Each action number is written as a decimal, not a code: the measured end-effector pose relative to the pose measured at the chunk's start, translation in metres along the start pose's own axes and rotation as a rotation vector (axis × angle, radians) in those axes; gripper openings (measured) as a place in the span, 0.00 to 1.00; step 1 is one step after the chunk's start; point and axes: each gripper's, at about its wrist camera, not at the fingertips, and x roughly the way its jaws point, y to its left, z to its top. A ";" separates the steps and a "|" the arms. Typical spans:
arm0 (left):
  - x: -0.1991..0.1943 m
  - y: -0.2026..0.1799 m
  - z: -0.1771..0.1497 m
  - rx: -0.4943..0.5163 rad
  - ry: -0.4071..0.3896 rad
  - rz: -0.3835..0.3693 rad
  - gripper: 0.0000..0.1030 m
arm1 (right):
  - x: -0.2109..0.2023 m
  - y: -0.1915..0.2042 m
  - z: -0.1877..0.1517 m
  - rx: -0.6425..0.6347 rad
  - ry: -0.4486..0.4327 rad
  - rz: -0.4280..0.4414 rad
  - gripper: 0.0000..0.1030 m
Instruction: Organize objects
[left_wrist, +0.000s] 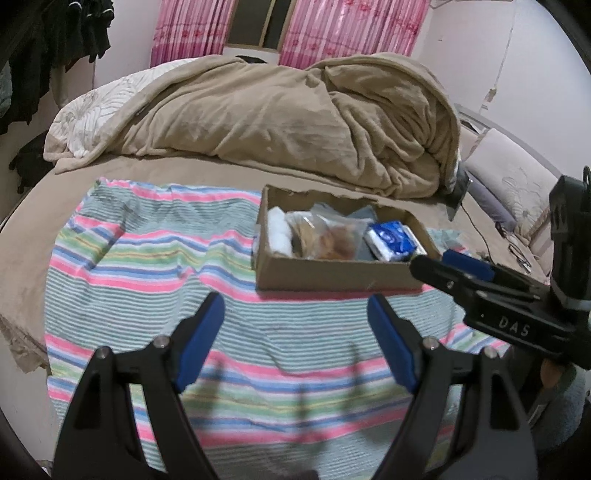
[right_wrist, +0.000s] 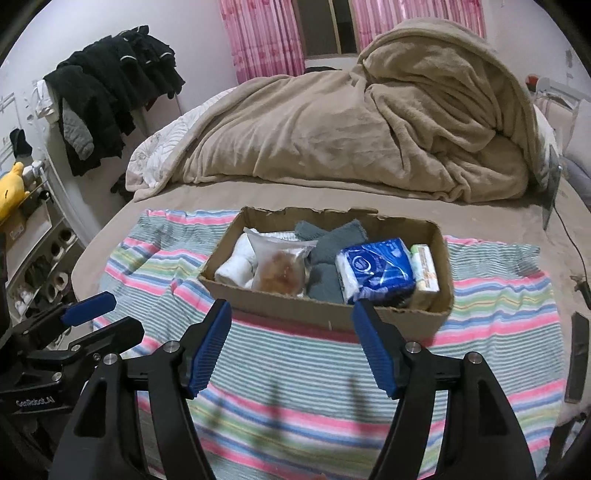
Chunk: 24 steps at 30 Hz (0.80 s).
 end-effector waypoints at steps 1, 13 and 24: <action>-0.003 -0.001 -0.001 0.002 -0.001 -0.001 0.79 | -0.003 0.000 -0.002 0.001 -0.001 -0.001 0.69; -0.034 -0.023 -0.018 0.033 -0.015 0.000 0.79 | -0.041 0.005 -0.022 -0.006 -0.026 -0.010 0.70; -0.053 -0.033 -0.037 0.055 -0.001 0.036 0.79 | -0.072 0.011 -0.038 -0.017 -0.057 -0.027 0.70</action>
